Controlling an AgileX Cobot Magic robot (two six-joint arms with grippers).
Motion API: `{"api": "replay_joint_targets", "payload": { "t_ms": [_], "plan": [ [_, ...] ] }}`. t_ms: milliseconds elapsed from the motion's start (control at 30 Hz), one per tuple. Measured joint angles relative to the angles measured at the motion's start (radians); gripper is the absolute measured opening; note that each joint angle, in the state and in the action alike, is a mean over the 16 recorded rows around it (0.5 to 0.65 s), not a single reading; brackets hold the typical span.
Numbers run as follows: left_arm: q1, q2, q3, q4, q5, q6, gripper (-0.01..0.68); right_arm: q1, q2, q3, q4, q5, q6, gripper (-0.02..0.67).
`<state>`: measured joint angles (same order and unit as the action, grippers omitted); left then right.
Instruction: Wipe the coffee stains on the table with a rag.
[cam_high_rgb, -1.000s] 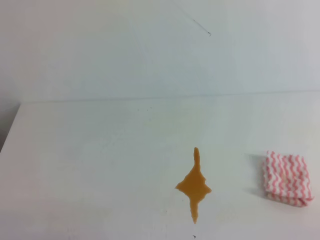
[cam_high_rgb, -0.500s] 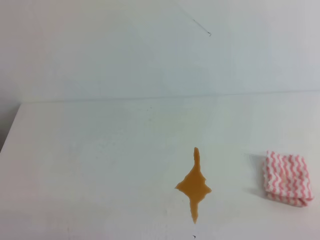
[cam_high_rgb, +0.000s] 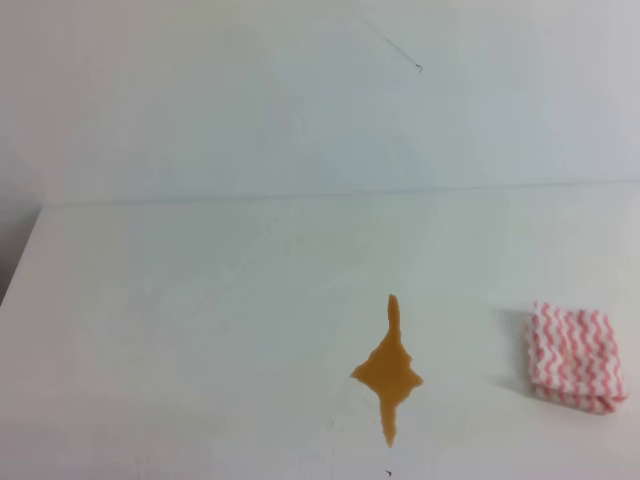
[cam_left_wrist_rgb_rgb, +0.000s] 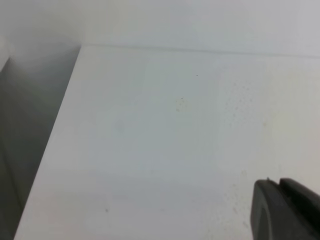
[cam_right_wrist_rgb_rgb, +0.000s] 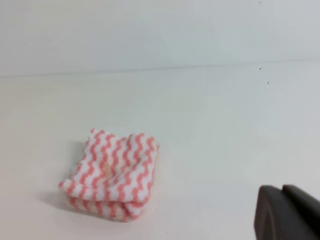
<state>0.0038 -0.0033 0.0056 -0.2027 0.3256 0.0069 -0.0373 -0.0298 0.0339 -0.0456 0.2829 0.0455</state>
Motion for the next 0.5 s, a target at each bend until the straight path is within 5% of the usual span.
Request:
{"api": "replay_joint_targets", "payload": {
  "t_ms": [500],
  "plan": [
    [0.0, 0.003, -0.006, 0.0, 0.001, 0.0, -0.001, 0.021, -0.001, 0.0, 0.0, 0.0, 0.0, -0.004]
  ]
}}
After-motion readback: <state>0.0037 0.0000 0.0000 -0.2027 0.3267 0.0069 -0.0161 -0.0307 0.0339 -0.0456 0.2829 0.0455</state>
